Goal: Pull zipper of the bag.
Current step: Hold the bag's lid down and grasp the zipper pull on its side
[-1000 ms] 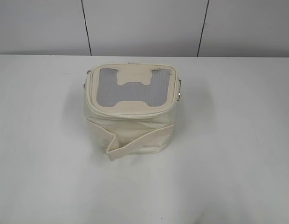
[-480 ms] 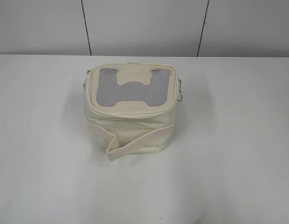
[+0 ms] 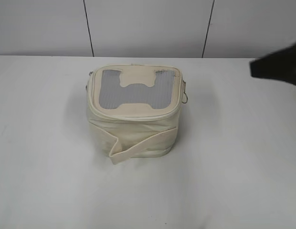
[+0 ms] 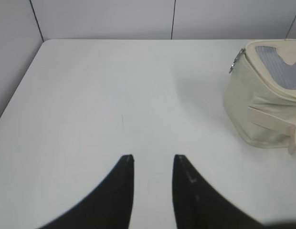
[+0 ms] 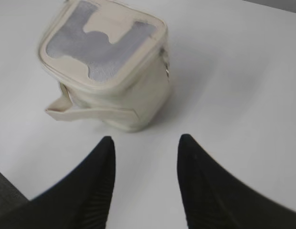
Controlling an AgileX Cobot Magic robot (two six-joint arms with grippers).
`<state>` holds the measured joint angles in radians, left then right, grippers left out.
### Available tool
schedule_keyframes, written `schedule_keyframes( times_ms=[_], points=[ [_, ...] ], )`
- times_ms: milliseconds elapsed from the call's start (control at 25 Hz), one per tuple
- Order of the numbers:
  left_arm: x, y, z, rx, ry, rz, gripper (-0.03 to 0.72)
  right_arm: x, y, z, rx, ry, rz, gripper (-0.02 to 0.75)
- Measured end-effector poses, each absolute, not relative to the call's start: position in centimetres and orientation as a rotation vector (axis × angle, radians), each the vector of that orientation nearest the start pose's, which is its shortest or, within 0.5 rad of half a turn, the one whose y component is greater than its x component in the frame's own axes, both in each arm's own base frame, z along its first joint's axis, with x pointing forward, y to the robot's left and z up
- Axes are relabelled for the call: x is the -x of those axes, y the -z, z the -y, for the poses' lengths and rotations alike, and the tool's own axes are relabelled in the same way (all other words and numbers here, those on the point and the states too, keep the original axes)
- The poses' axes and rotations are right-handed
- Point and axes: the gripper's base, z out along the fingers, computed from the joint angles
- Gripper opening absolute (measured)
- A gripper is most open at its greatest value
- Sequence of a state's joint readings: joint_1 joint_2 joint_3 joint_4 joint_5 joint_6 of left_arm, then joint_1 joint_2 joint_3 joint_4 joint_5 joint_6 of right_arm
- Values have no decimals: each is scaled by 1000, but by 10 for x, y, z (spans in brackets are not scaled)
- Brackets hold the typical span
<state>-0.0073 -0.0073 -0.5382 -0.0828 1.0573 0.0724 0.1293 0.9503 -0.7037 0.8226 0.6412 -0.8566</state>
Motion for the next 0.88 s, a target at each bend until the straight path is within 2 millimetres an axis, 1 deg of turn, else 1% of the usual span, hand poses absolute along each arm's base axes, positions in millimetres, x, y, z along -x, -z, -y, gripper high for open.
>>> schedule_keyframes(
  times_ms=[120,160,200,240,280,320,360,400,440,520,600,760,880],
  points=[
    [11,-288,7,-85,57,-1991,228,-251,-300,-86,674,-558,-2107,348],
    [11,-288,7,-85,59,-1991,228,-273,-303,-95,723,-578,-2087,348],
    [11,-288,7,-85,59,-1991,228,-295,-295,-105,765,-609,-2098,348],
    [11,-288,7,-85,59,-1991,228,-317,-292,-116,815,-650,-2096,348],
    [11,-288,7,-85,59,-1991,228,-335,-294,-127,869,-693,-2073,348],
    [11,-288,7,-85,59,-1991,228,-354,-292,-138,915,-733,-2061,348],
    [11,-288,7,-86,59,-1991,228,-369,-285,-148,964,-787,-2062,348],
    [11,-288,7,-86,60,-1991,228,-381,-287,-158,1007,-824,-2037,348],
    [11,-288,7,-86,60,-1991,228,-394,-284,-168,1038,-859,-2026,348],
    [11,-288,7,-86,60,-1991,228,-412,-275,-188,1091,-895,-2020,348],
    [11,-288,7,-86,60,-1991,228,-424,-271,-206,1144,-894,-2006,348],
    [11,-288,7,-86,60,-1991,228,-435,-251,-241,1233,-913,-2002,348],
    [11,-288,7,-86,60,-1991,229,-439,-234,-260,1259,-935,-2012,348]
  ],
)
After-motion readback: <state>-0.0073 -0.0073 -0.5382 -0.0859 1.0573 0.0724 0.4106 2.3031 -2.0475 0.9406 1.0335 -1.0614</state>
